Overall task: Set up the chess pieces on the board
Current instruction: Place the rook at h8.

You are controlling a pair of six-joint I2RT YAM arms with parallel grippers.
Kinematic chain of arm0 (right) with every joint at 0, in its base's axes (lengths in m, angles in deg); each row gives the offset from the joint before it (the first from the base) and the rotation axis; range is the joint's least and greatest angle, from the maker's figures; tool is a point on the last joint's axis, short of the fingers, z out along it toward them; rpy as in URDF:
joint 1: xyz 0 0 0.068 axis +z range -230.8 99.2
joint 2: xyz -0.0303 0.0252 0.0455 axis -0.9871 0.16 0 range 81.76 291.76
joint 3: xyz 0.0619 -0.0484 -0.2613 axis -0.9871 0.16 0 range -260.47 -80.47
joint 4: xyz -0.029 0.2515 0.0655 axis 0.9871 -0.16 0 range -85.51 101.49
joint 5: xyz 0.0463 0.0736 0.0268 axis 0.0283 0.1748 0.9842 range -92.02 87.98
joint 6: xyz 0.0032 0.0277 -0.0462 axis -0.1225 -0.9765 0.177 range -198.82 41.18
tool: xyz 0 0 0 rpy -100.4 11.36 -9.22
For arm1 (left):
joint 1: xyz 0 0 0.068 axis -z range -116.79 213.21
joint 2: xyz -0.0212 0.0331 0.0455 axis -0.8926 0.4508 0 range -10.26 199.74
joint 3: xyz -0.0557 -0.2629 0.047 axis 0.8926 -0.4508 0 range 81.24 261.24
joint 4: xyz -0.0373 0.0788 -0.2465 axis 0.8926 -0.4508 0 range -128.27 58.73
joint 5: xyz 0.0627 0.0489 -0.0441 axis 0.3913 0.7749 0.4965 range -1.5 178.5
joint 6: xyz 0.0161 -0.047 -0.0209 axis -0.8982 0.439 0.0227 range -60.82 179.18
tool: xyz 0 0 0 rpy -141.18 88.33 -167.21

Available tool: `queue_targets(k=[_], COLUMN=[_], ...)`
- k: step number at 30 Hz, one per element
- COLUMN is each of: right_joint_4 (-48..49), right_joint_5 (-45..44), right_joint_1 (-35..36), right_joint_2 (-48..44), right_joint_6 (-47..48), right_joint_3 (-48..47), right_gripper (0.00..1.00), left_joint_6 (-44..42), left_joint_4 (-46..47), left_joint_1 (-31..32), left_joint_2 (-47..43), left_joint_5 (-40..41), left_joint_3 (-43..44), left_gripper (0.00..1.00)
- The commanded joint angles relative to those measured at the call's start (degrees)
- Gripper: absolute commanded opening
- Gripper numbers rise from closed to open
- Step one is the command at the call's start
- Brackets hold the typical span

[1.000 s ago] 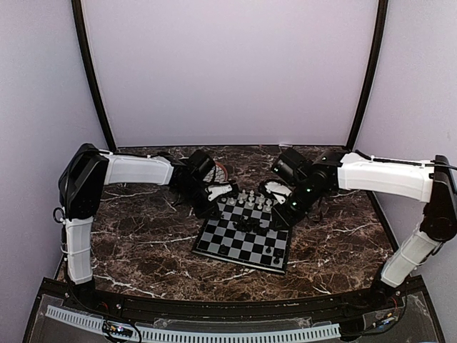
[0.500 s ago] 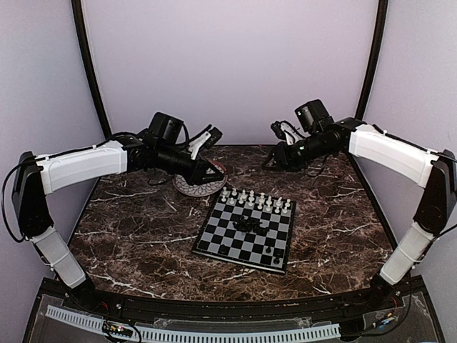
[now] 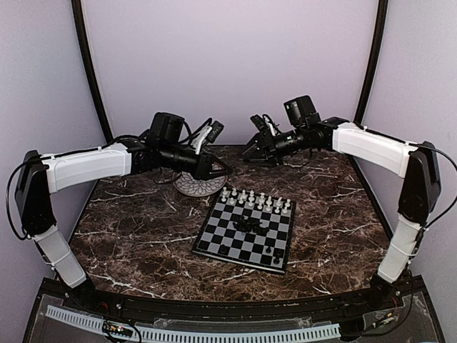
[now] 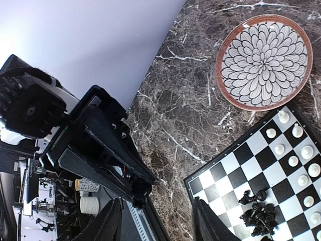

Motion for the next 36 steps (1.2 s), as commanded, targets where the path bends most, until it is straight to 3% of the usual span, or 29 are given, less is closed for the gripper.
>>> queue_targets(k=[1, 16, 23, 25, 29, 33, 36], right_joint_4=[4.4, 5.5, 6.4, 6.3, 1.8, -7.1, -15.4], right_joint_5=[4.7, 6.6, 7.4, 7.1, 2.9, -5.6, -14.9], right_joint_1=[0.4, 2.2, 2.4, 2.4, 2.5, 4.5, 8.4], right_joint_2=[0.9, 2.2, 1.8, 1.7, 1.5, 3.2, 6.7], right_joint_6=[-2.4, -3.4, -3.8, -3.6, 0.1, 6.1, 12.0], right_joint_3=[0.4, 0.5, 1.3, 1.3, -1.3, -6.7, -12.9], right_gripper=[0.49, 0.34, 0.08, 0.04, 0.02, 0.0, 0.0], left_joint_6=[1.4, 2.8, 3.0, 3.3, 3.7, 4.0, 6.1], left_joint_4=[3.1, 4.6, 4.6, 4.6, 2.0, 2.1, 1.5], left_joint_1=[0.2, 0.3, 0.7, 0.8, 0.8, 0.7, 0.7], left_joint_2=[-0.2, 1.1, 1.0, 0.9, -1.3, -9.2, -16.6], left_joint_5=[-2.0, -3.1, -2.3, -0.7, 5.5, 12.8, 24.3], left_joint_3=[0.7, 2.4, 2.2, 2.2, 1.5, -5.7, -13.8], left_gripper=[0.13, 0.13, 0.13, 0.17, 0.39, 0.46, 0.52])
